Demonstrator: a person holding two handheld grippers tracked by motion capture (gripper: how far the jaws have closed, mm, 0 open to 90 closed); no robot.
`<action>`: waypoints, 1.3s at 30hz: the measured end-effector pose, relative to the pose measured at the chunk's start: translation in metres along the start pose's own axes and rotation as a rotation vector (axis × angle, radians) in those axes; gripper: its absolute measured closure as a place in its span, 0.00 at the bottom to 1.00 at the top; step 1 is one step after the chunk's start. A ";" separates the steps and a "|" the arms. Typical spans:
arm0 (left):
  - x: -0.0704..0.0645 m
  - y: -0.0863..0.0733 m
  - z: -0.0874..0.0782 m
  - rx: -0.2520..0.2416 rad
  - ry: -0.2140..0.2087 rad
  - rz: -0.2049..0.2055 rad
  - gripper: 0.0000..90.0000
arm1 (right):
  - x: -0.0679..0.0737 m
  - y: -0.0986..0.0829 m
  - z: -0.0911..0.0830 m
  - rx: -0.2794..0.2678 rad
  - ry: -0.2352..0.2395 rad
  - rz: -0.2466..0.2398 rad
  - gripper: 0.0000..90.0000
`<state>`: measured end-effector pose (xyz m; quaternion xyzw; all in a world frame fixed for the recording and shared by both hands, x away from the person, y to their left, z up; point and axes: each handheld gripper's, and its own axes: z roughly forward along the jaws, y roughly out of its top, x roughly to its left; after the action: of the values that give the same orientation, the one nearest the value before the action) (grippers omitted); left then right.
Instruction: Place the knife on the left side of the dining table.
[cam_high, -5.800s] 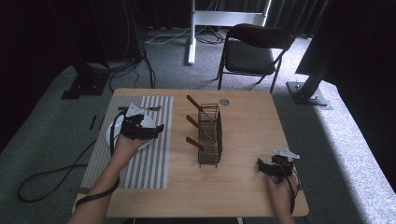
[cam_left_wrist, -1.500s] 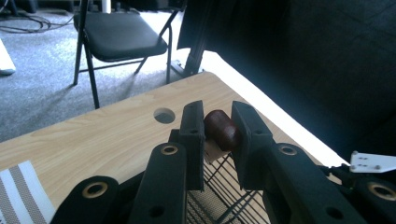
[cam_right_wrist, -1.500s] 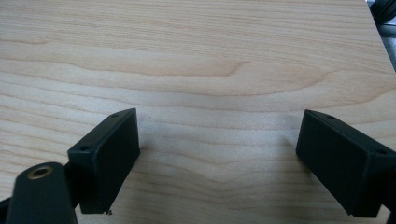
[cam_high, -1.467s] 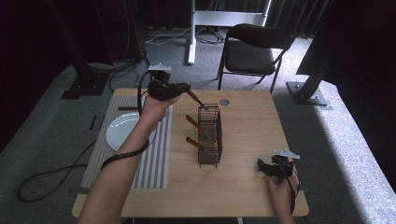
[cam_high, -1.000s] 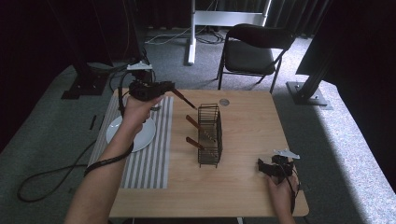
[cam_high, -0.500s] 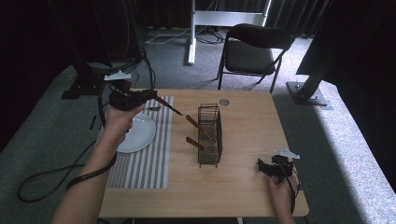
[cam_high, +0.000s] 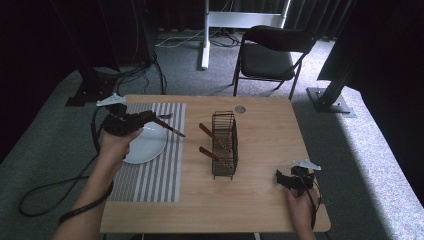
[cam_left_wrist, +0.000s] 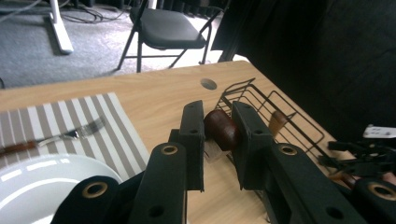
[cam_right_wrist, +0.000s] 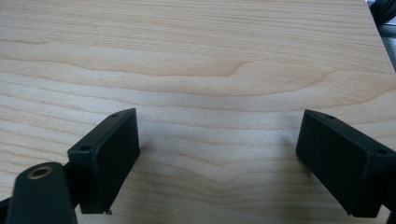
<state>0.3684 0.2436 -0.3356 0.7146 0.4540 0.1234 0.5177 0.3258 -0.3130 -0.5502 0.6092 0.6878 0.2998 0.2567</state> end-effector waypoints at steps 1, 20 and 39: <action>-0.001 -0.003 -0.002 0.004 0.003 0.008 0.84 | 0.000 0.000 0.000 0.000 0.000 -0.001 0.14; 0.021 -0.075 -0.038 0.017 0.010 -0.083 0.84 | 0.000 0.000 0.000 0.001 0.000 -0.001 0.14; 0.046 -0.128 -0.045 0.042 -0.058 -0.214 0.84 | 0.000 0.000 0.000 0.000 0.000 -0.001 0.14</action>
<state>0.2986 0.3141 -0.4389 0.6759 0.5150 0.0369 0.5259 0.3258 -0.3130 -0.5503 0.6088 0.6883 0.2995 0.2568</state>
